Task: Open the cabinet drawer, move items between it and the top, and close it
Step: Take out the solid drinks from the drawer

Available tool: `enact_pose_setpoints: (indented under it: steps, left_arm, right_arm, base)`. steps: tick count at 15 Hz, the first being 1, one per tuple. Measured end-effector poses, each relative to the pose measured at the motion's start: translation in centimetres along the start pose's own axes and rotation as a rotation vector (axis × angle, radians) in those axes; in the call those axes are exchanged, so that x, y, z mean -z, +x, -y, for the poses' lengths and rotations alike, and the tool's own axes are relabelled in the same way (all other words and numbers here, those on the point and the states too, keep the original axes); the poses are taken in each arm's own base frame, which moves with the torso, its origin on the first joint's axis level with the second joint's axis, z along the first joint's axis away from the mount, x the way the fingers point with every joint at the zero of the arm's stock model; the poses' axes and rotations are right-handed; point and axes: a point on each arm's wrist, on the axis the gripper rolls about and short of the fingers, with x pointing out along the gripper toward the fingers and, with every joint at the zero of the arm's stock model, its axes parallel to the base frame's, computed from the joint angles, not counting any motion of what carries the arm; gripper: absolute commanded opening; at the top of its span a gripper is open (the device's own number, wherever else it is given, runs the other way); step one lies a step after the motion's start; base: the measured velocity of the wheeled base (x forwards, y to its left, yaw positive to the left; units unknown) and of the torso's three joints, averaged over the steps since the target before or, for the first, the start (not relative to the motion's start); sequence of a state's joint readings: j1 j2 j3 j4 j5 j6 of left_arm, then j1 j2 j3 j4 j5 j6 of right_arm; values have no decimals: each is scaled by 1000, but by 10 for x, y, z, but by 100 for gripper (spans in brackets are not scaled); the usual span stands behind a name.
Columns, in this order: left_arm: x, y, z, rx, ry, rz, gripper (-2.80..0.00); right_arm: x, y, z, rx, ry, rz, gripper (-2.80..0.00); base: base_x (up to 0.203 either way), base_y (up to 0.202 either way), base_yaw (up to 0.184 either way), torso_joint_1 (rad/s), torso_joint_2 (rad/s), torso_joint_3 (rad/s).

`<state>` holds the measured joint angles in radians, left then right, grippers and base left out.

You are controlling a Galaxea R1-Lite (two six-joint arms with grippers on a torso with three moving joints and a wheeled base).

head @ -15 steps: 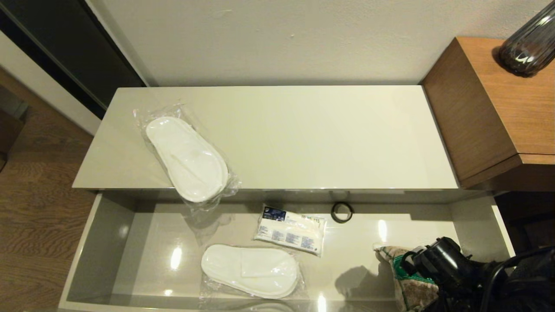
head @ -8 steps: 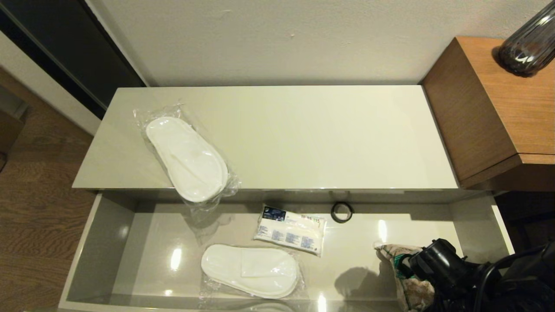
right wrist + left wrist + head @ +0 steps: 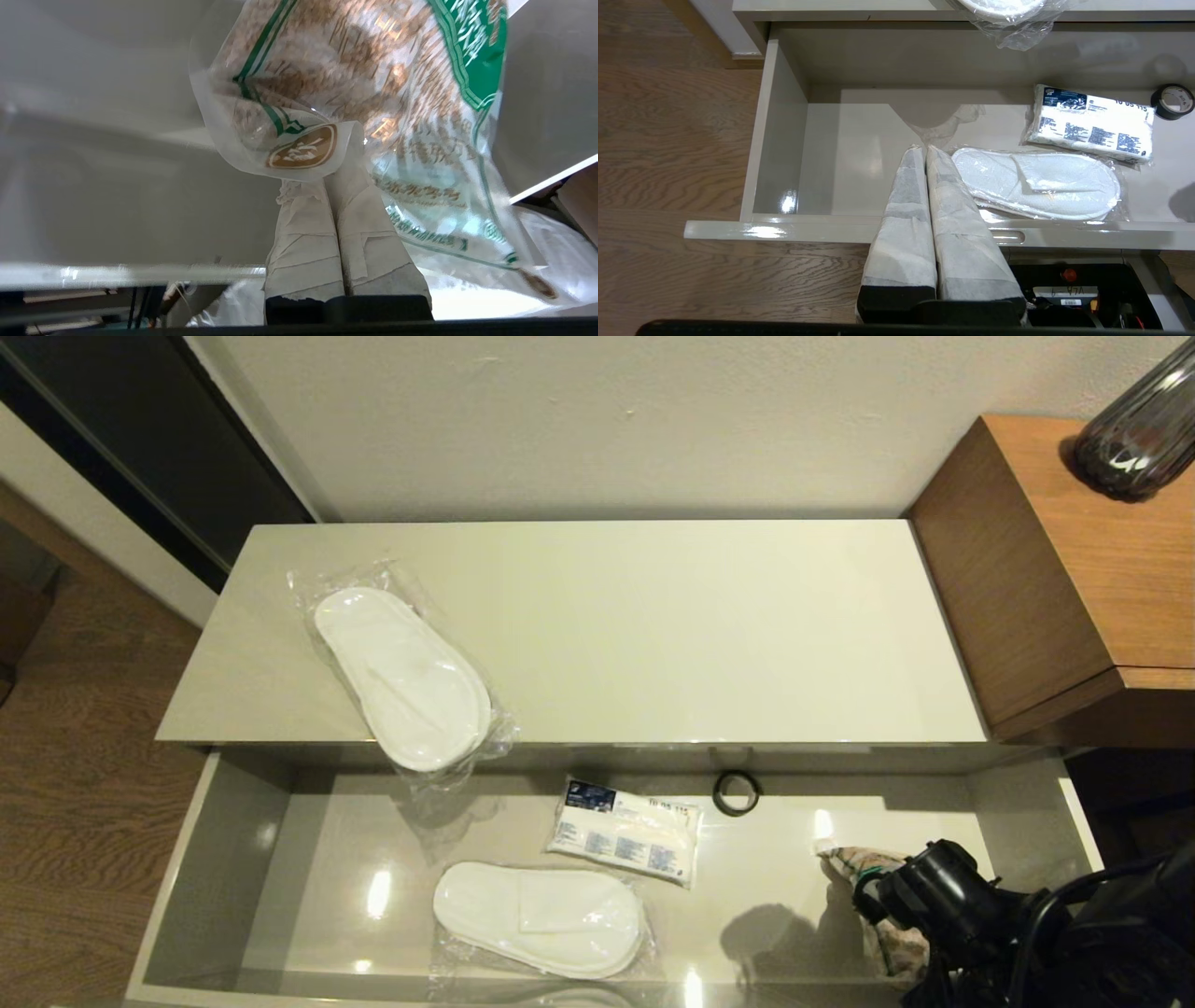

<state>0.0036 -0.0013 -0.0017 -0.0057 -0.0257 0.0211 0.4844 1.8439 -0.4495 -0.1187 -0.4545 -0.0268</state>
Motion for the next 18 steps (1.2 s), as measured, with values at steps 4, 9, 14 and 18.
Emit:
enact_pose_setpoints:
  steps: [4,9,14,18]
  left_arm:
    - [0,0,0,0,0,0,-280]
    - [0,0,0,1,0,0,-280]
    - [0,0,0,1,0,0,-280]
    - [0,0,0,0,0,0,-280]
  right_arm:
    - [-16,1,10,14,42,15,-280]
    - [-60,-23,33,21,112,30,-280]
    - [-80,-50,52,21,138,23,-280]
    - [-76,-77,64,12,133,13,-280]
  base:
    - [0,0,0,0,0,0]
    - [0,0,0,0,0,0]
    - [0,0,0,0,0,0]
    - [0,0,0,0,0,0]
